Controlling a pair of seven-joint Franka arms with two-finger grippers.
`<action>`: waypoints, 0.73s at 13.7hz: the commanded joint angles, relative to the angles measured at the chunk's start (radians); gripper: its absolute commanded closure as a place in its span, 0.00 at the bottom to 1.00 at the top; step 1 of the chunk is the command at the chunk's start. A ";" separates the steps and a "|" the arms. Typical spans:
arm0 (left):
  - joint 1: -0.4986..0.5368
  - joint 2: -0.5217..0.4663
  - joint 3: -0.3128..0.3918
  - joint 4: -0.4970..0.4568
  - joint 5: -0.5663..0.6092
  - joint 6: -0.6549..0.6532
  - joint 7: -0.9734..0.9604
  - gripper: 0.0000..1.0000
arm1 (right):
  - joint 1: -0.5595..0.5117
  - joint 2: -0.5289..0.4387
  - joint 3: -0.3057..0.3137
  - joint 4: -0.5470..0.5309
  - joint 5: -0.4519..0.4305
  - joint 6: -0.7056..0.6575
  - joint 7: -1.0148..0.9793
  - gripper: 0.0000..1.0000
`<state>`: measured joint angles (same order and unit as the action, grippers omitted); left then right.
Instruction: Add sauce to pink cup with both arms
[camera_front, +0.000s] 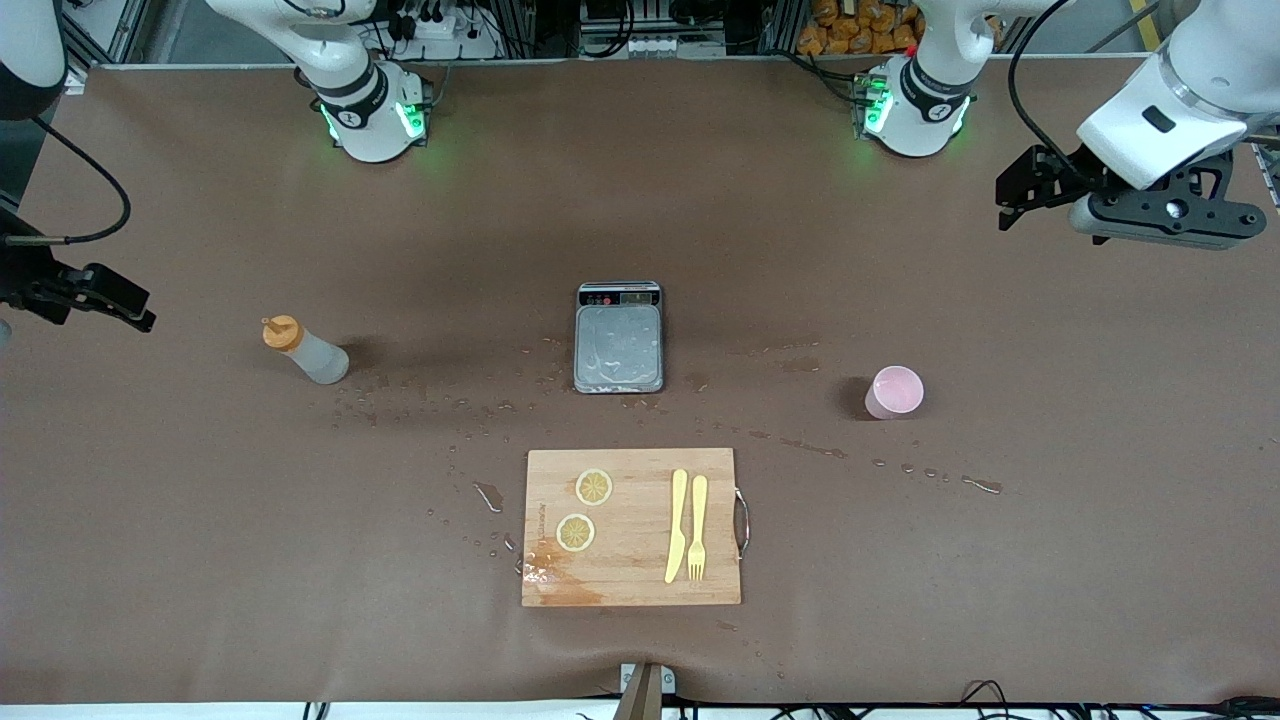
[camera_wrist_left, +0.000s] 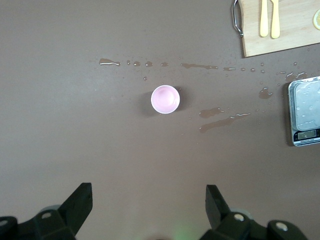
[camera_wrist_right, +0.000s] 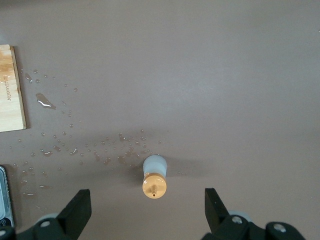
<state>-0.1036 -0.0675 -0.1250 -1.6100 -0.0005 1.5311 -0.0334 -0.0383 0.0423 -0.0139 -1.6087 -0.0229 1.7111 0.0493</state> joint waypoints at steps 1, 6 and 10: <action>0.002 -0.003 -0.002 0.016 0.019 -0.016 0.020 0.00 | -0.015 -0.001 0.011 0.003 -0.012 -0.007 0.015 0.00; 0.002 0.014 0.001 0.050 0.013 -0.016 0.016 0.00 | -0.029 -0.001 0.011 0.000 -0.012 -0.016 0.017 0.00; 0.004 0.050 0.008 0.061 0.014 -0.016 0.016 0.00 | -0.054 -0.001 0.011 0.000 0.003 -0.044 0.017 0.00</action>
<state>-0.1021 -0.0578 -0.1175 -1.5821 -0.0005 1.5311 -0.0334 -0.0704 0.0440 -0.0158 -1.6094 -0.0225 1.6859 0.0535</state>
